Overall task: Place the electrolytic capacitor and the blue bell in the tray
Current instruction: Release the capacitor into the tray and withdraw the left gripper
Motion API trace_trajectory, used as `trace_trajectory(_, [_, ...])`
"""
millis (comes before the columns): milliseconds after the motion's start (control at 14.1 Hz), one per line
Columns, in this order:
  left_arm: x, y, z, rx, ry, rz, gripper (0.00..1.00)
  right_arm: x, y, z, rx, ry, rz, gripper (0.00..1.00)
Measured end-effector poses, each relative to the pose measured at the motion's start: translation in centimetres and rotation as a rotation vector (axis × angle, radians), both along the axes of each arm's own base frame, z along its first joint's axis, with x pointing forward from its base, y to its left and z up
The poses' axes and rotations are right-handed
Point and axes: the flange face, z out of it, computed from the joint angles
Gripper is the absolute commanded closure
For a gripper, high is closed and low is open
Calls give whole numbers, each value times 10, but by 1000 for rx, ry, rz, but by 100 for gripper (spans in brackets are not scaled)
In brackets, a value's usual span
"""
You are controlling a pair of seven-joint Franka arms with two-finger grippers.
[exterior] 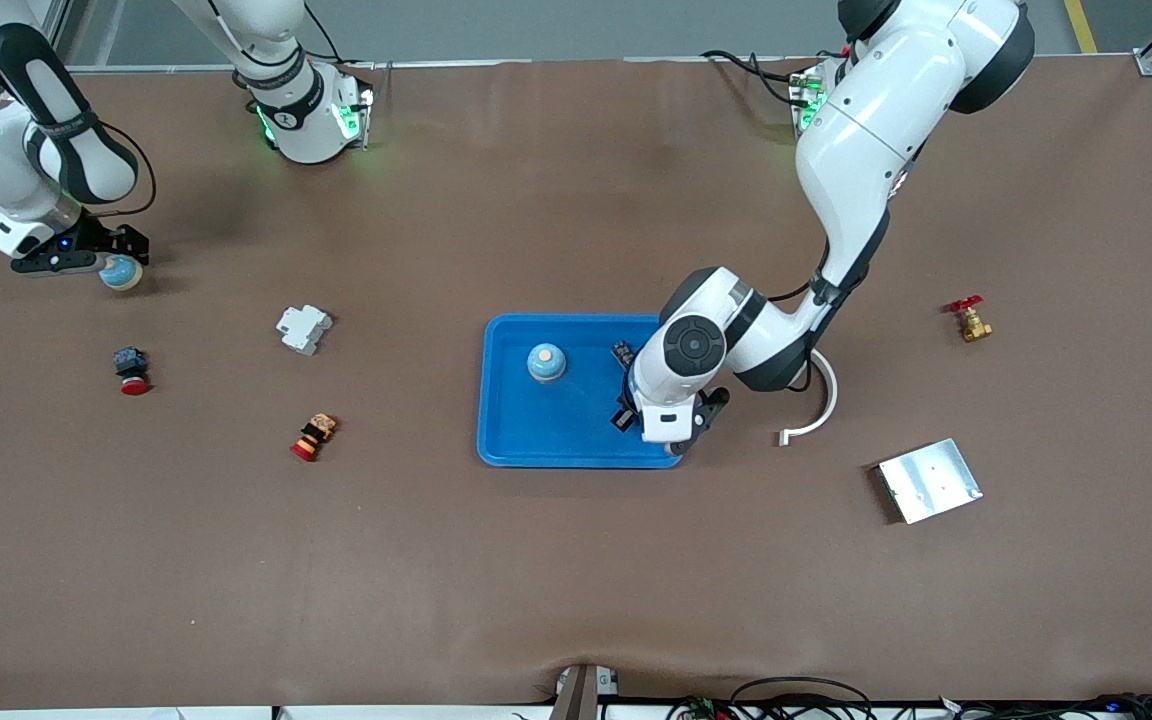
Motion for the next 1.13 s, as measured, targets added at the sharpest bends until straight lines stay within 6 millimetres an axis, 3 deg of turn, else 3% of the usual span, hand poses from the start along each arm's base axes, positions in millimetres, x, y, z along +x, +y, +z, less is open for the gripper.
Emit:
trace_trajectory(213, [14, -4, 25, -27, -45, 11, 0, 5, 4, -12, -5, -2, 20, 3])
trace_trajectory(425, [26, -4, 66, -51, -101, 19, 0, 7, 7, -15, -2, 1, 28, 70])
trace_trajectory(496, [27, -2, 83, -42, -105, 18, 0, 8, 7, -15, -3, -1, 29, 85])
trace_trajectory(567, [26, 3, 100, -18, -94, 15, 0, 9, 5, -13, -8, -8, 28, 93])
trace_trajectory(780, [24, 30, 153, 64, -51, -15, 0, 10, 5, -12, -7, -7, 29, 100])
trace_trajectory(1134, [28, 110, 231, 128, 17, -236, 0, 28, 9, -6, -15, -28, 60, 100])
